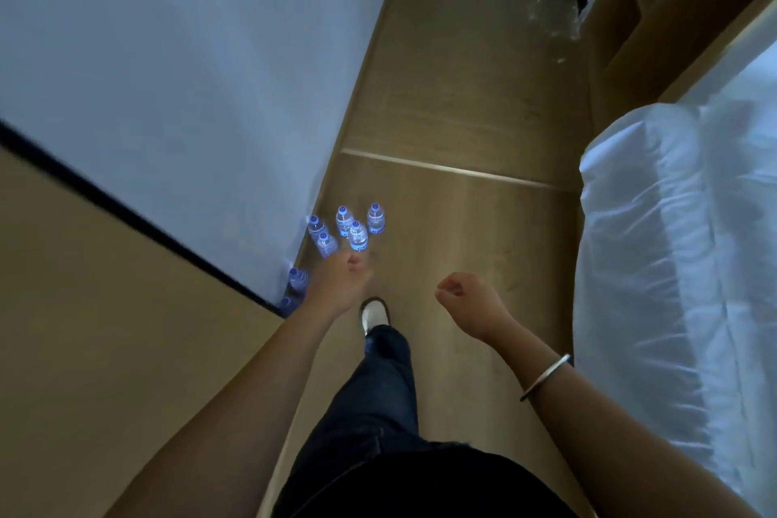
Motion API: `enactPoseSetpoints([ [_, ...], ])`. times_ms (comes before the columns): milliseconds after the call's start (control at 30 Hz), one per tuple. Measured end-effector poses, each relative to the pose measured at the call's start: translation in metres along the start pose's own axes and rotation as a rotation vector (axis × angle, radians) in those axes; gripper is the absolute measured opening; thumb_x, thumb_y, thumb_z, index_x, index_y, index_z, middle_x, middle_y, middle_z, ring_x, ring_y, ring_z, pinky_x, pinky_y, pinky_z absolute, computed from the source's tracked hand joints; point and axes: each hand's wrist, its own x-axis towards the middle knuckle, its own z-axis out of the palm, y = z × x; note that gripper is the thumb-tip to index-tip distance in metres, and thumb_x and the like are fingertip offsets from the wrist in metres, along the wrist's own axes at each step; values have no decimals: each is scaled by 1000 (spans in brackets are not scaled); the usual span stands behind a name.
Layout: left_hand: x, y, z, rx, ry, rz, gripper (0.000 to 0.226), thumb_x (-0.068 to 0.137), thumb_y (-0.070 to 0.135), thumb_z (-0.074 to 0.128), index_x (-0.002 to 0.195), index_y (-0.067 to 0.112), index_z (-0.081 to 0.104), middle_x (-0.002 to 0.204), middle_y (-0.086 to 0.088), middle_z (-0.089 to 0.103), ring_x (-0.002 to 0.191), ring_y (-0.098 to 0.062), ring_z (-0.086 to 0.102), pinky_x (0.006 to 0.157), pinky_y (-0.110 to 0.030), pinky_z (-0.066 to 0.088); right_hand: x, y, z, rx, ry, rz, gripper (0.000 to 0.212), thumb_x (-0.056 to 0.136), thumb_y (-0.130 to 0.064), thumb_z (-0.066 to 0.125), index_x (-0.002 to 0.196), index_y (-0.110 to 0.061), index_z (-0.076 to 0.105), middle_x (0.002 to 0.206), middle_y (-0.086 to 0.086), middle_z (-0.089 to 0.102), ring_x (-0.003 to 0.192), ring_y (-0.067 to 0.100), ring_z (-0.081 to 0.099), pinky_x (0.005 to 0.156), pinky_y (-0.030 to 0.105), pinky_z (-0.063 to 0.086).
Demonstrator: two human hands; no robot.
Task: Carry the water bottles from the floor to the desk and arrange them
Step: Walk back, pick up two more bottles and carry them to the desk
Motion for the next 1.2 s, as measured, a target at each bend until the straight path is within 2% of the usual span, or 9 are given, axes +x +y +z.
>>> enactPoseSetpoints([
  [167, 102, 27, -23, 26, -42, -98, 16, 88, 19, 47, 72, 18, 50, 77, -2, 53, 74, -18, 50, 67, -29, 38, 92, -49, -20, -87, -109, 51, 28, 92, -22, 50, 110, -3, 61, 111, 13, 63, 103, 25, 58, 91, 37, 47],
  [300, 161, 31, -33, 40, -63, -178, 12, 88, 18, 48, 81, 11, 56, 76, -3, 49, 62, -10, 41, 53, -15, 32, 153, -78, -22, -114, -201, 72, 30, 92, -20, 49, 110, 1, 60, 112, 16, 63, 104, 27, 58, 86, 33, 45],
  [433, 206, 9, -17, -32, -100, -312, 20, 85, 16, 55, 94, 0, 61, 89, -11, 57, 82, -19, 53, 61, -17, 40, 210, -81, -5, -124, -290, 116, 27, 92, -20, 50, 101, 2, 62, 105, 17, 64, 100, 28, 58, 86, 34, 43],
  [533, 232, -22, 6, -60, -132, -441, 32, 83, 17, 58, 108, -3, 56, 108, -22, 62, 101, -32, 60, 84, -34, 48, 249, -67, 18, -159, -410, 129, 10, 93, -17, 48, 88, -13, 56, 90, 7, 56, 85, 21, 51, 76, 28, 40],
  [667, 265, -74, 48, -67, -170, -516, 28, 87, 11, 59, 113, 3, 52, 84, 1, 55, 77, -14, 53, 88, -37, 47, 309, -28, 57, -182, -545, 200, 11, 94, -18, 43, 88, -13, 50, 88, 7, 51, 83, 20, 47, 74, 28, 38],
  [900, 340, -173, 139, -111, -201, -687, 45, 84, 16, 68, 123, 6, 48, 113, -13, 56, 109, -31, 56, 95, -39, 45, 443, 52, 117, -260, -662, 279, 22, 96, -18, 42, 74, -16, 48, 85, 3, 49, 89, 20, 48, 77, 26, 35],
  [1000, 404, -211, 176, -45, -99, -604, 61, 81, 27, 71, 130, 2, 45, 124, -20, 56, 112, -38, 54, 99, -43, 41, 518, 85, 152, -235, -609, 269, 22, 95, -21, 46, 104, -5, 57, 114, 14, 55, 112, 28, 50, 90, 31, 37],
  [1067, 452, -236, 196, -20, -12, -548, 70, 78, 34, 73, 131, -1, 44, 125, -22, 54, 115, -38, 52, 102, -43, 38, 564, 100, 173, -203, -535, 259, 46, 93, -27, 52, 133, -7, 43, 139, 11, 44, 125, 25, 44, 98, 29, 35],
  [1200, 533, -276, 230, -43, 104, -441, 89, 75, 43, 74, 141, 2, 31, 143, -17, 40, 133, -31, 37, 112, -37, 27, 643, 126, 211, -205, -308, 98, 70, 81, -33, 68, 138, -11, 35, 136, 9, 41, 127, 22, 41, 94, 22, 33],
])
